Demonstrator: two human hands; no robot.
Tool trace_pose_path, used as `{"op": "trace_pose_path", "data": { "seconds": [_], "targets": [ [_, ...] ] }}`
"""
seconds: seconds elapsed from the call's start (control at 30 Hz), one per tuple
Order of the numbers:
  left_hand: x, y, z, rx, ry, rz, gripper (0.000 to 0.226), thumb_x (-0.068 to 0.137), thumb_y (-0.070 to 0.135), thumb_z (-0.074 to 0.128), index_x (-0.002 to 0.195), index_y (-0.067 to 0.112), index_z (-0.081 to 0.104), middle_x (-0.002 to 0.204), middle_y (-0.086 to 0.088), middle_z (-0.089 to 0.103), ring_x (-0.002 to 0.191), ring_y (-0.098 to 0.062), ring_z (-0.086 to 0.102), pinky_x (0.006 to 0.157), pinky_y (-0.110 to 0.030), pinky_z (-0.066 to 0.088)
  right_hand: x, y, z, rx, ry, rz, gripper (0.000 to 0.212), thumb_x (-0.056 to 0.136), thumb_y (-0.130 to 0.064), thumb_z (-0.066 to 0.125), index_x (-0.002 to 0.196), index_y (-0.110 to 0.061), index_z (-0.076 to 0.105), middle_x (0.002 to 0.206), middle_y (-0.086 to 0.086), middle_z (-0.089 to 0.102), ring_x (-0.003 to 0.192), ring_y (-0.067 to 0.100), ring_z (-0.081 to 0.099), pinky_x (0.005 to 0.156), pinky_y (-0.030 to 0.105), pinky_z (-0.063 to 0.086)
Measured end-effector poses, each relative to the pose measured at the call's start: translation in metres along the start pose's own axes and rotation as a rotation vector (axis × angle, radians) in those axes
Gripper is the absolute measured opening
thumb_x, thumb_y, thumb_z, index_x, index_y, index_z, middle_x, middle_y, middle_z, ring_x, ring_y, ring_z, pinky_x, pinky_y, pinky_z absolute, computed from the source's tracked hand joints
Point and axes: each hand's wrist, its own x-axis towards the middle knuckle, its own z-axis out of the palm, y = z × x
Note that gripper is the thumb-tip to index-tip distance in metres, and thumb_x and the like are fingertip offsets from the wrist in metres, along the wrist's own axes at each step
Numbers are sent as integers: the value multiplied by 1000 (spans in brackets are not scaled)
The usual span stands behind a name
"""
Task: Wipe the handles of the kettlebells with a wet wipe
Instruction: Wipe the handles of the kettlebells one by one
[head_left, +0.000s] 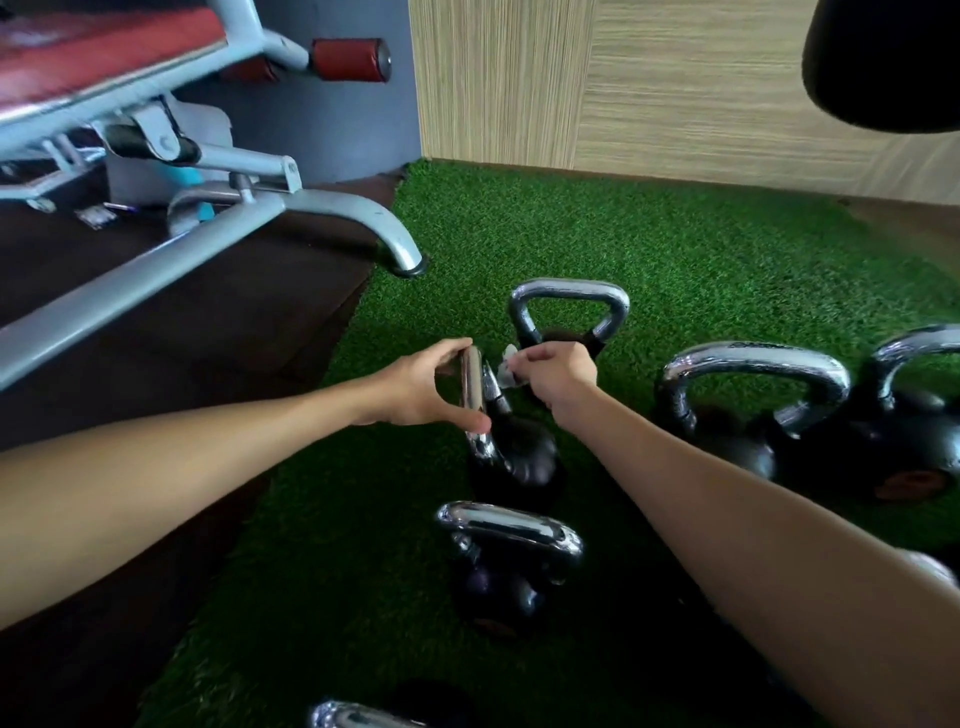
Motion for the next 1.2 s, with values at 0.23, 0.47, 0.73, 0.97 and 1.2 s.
{"op": "trace_pose_path", "data": {
  "seconds": [0.23, 0.47, 0.73, 0.97, 1.2],
  "targets": [
    [12, -16, -13, 28, -83, 79, 151, 33, 83, 84, 161, 39, 16, 168, 5, 22, 153, -8, 20, 125, -38, 23, -6, 22, 24, -534, -5, -358, 12, 88, -34, 68, 87, -27, 78, 80, -1, 74, 76, 23, 68, 67, 33, 55],
    [20, -27, -20, 13, -145, 112, 141, 42, 67, 92, 159, 43, 17, 168, 0, 21, 153, -9, 20, 124, -43, 29, 7, 29, 16, -438, 126, -296, 11, 91, -31, 68, 99, -27, 76, 93, 1, 75, 83, 22, 67, 70, 28, 51],
    [28, -31, -26, 38, -197, 161, 144, 40, 76, 88, 159, 47, 12, 169, 6, 18, 154, -4, 16, 119, -39, 38, 22, 22, 25, -632, -99, -187, 15, 85, -15, 65, 91, -14, 78, 90, 12, 75, 75, 28, 64, 65, 27, 44],
    [28, -29, -24, 8, -196, 182, 149, 38, 73, 90, 161, 39, 13, 167, 10, 23, 151, -1, 23, 109, -28, 43, 19, 6, 20, -165, -32, -192, 13, 84, -23, 80, 96, -21, 82, 83, -3, 77, 75, 10, 65, 64, 21, 48],
    [29, -28, -23, -63, -198, 144, 138, 53, 46, 97, 163, 30, 15, 167, 9, 24, 147, -3, 28, 107, -29, 42, -11, -11, 4, -189, -206, -279, 13, 80, -20, 84, 92, -26, 81, 64, -16, 69, 43, -14, 49, 49, 7, 38]
  ]
}}
